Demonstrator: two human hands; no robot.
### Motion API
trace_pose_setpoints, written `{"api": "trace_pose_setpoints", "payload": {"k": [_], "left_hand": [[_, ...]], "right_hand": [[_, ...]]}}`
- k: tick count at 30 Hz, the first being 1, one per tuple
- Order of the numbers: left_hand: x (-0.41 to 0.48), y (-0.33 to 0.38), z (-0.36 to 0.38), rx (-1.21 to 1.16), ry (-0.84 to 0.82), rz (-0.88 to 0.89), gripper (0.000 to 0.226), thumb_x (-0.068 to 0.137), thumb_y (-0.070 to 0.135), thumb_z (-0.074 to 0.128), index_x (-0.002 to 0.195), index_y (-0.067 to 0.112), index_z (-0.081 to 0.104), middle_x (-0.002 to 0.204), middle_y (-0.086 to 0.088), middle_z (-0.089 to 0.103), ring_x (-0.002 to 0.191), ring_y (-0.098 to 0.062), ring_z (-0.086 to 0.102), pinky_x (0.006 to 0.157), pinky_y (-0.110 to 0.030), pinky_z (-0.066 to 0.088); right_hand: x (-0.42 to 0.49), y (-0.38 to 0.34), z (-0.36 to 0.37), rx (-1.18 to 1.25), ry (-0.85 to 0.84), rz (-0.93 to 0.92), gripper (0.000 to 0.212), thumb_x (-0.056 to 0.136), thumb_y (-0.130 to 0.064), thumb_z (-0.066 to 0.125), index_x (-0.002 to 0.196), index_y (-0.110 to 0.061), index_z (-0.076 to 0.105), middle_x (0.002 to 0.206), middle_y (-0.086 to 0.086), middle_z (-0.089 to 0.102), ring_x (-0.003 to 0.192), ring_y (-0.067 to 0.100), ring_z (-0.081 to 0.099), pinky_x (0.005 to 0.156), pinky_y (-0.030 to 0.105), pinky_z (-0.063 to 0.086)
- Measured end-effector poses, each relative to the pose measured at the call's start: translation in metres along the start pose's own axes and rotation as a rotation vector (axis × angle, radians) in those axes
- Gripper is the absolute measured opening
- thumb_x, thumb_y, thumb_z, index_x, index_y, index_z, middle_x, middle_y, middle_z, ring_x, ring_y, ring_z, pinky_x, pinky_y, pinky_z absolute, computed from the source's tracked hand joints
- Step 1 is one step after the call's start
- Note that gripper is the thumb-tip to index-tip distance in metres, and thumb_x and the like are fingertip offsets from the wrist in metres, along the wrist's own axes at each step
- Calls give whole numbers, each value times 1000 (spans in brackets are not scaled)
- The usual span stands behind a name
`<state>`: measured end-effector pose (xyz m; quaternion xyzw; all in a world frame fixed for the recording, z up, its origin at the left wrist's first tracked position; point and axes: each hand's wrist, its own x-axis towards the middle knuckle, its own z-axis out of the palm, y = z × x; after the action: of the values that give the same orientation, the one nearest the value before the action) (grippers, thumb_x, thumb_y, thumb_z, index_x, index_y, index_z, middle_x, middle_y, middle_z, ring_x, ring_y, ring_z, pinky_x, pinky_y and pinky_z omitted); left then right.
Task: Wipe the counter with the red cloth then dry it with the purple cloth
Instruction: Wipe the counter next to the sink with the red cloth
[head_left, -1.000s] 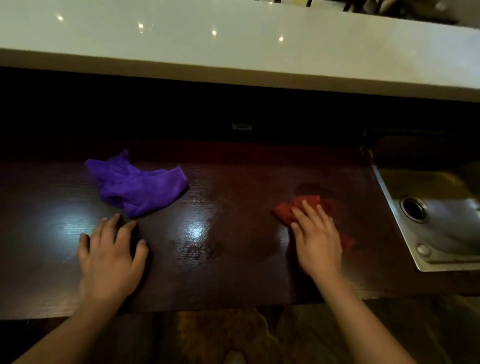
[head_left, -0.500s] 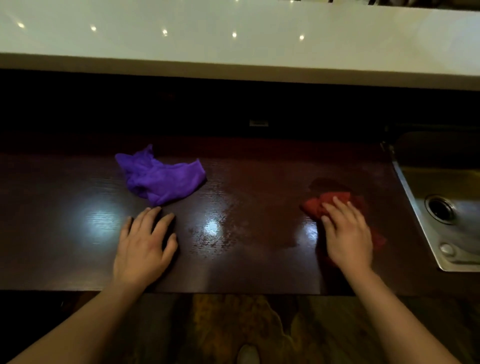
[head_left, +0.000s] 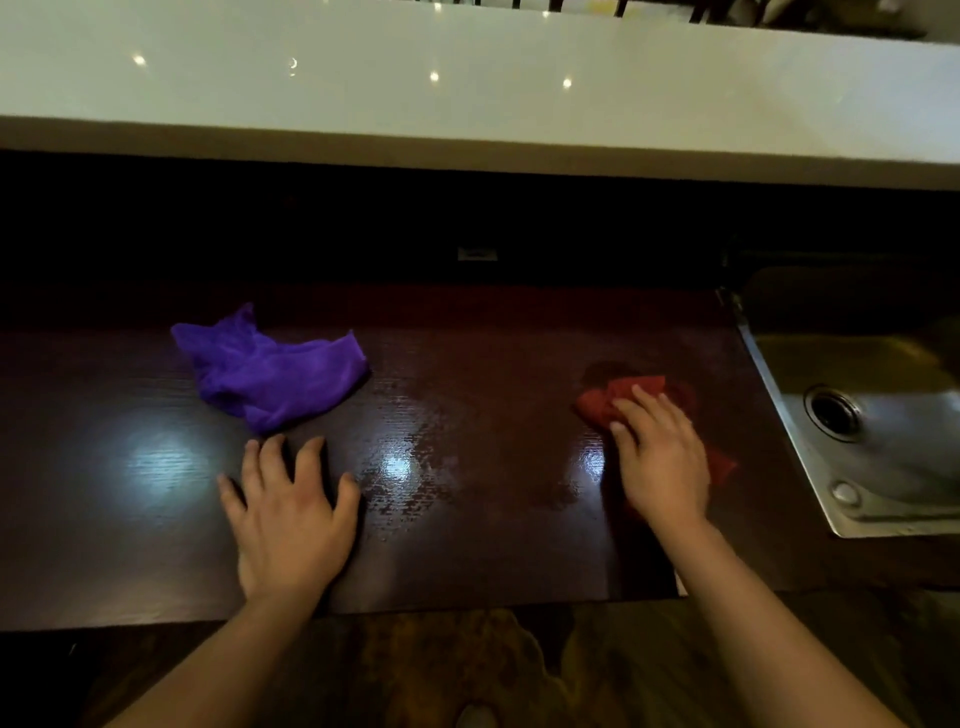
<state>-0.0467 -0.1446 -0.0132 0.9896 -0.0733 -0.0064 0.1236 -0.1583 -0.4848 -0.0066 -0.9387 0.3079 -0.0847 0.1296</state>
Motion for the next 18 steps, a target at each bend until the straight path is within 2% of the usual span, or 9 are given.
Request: {"api": "trace_pose_setpoints", "payload": {"k": [1, 3, 7, 9, 10, 12, 14, 16, 18], "left_hand": [[0, 0, -1, 3, -5, 1, 60, 84, 50, 39, 132, 17, 53, 143, -22, 41, 142, -40, 26, 116, -63, 11], [0, 1, -3, -3, -10, -3, 60, 84, 50, 39, 132, 17, 53, 144, -21, 40, 143, -39, 25, 117, -62, 10], [0, 0, -4, -26, -6, -12, 60, 84, 50, 37, 132, 18, 54, 144, -21, 41, 144, -37, 25, 118, -60, 9], [0, -1, -3, -34, 4, -10, 60, 84, 50, 37, 132, 18, 54, 144, -21, 41, 144, -37, 25, 118, -61, 9], [0, -1, -3, -37, 9, -10, 60, 84, 50, 37, 132, 18, 54, 144, -22, 41, 144, -38, 25, 118, -61, 9], [0, 0, -2, -35, 10, -16, 60, 84, 49, 38, 131, 17, 55, 144, -22, 41, 144, -38, 25, 118, -61, 9], [0, 0, -2, -27, 13, -12, 59, 84, 48, 39, 131, 17, 55, 144, -22, 41, 143, -38, 25, 117, -61, 10], [0, 1, -3, -22, 9, -11, 58, 84, 48, 40, 131, 16, 54, 144, -22, 41, 143, -39, 25, 117, -61, 10], [-1, 2, -4, -21, 6, -15, 58, 84, 47, 40, 131, 16, 55, 144, -22, 41, 143, -39, 25, 117, -61, 9]], "right_hand": [[10, -10, 3, 3, 7, 20, 36, 97, -31, 51, 131, -24, 58, 148, 1, 49, 141, 27, 34, 114, 44, 30], [16, -36, 11, -5, -26, -51, 37, 98, -33, 50, 132, -25, 58, 149, 0, 47, 142, 27, 32, 116, 42, 27], [-25, -67, 16, 41, -119, -403, 33, 91, -37, 59, 122, -28, 64, 143, -3, 54, 138, 26, 42, 113, 44, 34], [-54, -51, 12, 42, -160, -548, 30, 91, -40, 57, 120, -33, 63, 143, -8, 53, 138, 20, 42, 113, 42, 34], [-61, -36, 9, 37, -158, -564, 29, 92, -40, 56, 119, -33, 62, 143, -9, 53, 138, 19, 42, 113, 41, 34], [-57, -3, 3, 24, -96, -450, 27, 91, -32, 61, 117, -28, 66, 140, -4, 56, 135, 23, 47, 110, 43, 38], [-35, 17, -3, 12, -13, -208, 27, 90, -25, 64, 117, -21, 68, 137, 2, 59, 132, 28, 49, 108, 45, 41], [-7, 12, -4, 10, 34, -20, 30, 93, -26, 61, 121, -18, 66, 139, 4, 57, 135, 29, 44, 110, 44, 38], [6, -12, 0, 20, 20, -20, 33, 94, -28, 59, 125, -18, 64, 142, 5, 55, 137, 30, 41, 112, 42, 34]]}}
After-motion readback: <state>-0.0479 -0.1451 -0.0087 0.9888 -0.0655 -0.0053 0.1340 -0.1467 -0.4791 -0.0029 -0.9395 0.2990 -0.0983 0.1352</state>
